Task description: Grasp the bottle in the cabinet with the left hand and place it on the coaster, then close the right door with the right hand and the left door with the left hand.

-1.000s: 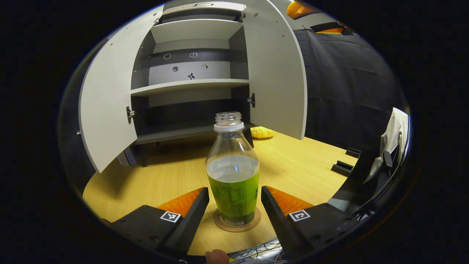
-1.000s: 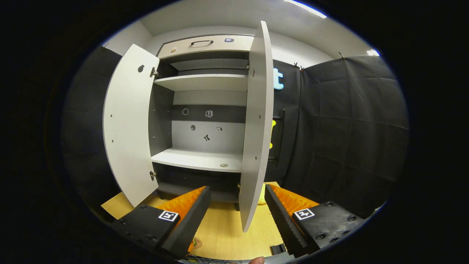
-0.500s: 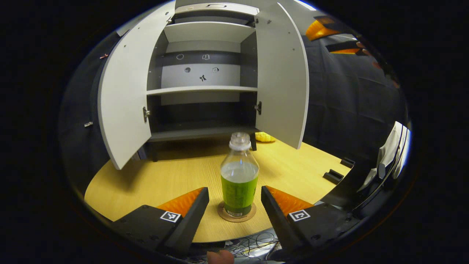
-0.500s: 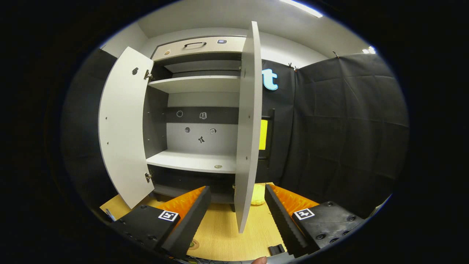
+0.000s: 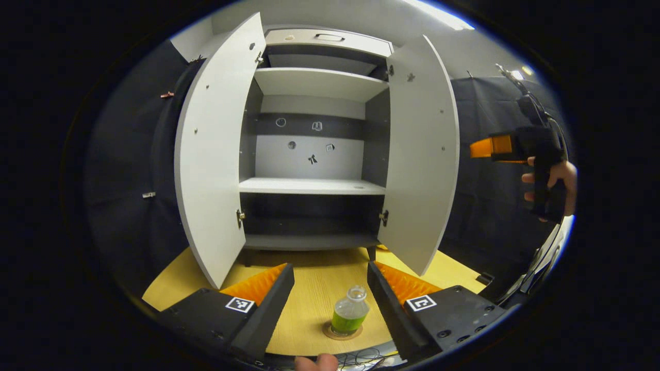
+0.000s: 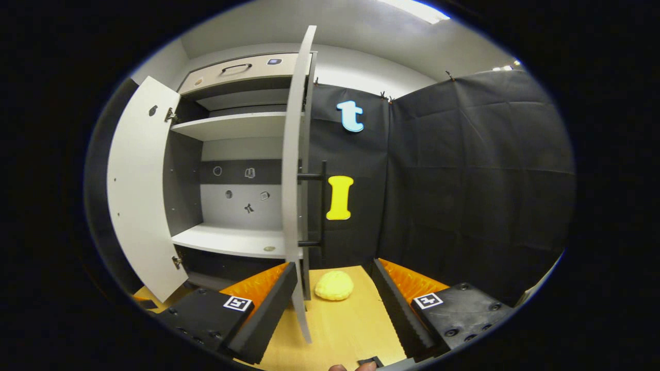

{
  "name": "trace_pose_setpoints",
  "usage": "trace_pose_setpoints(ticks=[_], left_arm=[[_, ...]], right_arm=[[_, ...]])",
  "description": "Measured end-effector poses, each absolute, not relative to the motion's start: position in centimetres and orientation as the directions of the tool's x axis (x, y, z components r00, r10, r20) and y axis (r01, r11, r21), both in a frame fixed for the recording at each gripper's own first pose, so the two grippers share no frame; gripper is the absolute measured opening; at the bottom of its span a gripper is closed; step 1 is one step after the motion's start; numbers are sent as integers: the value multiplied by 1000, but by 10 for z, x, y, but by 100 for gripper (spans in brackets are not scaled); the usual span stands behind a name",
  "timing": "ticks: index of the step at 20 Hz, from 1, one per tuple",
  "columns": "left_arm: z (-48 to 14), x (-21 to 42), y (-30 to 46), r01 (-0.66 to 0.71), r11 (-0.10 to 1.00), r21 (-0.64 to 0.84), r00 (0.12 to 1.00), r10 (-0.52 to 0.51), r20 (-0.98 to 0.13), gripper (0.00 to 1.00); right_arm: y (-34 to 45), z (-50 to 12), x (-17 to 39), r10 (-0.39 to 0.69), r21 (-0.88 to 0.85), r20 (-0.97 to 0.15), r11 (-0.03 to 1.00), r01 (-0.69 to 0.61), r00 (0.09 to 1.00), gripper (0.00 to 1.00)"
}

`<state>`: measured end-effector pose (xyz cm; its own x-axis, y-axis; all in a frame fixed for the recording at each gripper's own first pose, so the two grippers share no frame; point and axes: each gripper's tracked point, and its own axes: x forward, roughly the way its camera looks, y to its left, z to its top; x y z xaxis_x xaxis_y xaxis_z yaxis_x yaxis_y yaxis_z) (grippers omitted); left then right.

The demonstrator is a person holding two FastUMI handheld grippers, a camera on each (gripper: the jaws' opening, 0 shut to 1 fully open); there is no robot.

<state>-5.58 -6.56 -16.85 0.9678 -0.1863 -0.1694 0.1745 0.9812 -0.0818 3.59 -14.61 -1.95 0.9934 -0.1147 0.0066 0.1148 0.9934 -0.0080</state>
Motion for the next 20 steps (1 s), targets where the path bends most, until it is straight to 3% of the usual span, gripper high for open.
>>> trace_pose_setpoints(ticks=[2,4,8,11,20], left_arm=[[-149,-50,-58,165,983,-75,974,-175,-146,91],[-136,-46,-50,156,985,-77,978,-166,-130,91],[-130,-41,-30,129,988,-87,980,-140,-142,92],[-130,-42,-13,106,989,-101,982,-120,-146,92],[-123,-39,38,40,996,-80,991,-50,-122,92]], right_arm=[[-163,-20,55,-138,-6,2,990,138,990,94],[-173,-17,71,-150,-1,11,989,150,989,98],[-168,-15,86,-111,1,5,994,111,994,100],[-158,-18,84,-84,41,-6,996,84,996,95],[-66,-21,79,104,44,-14,994,-103,995,97]])
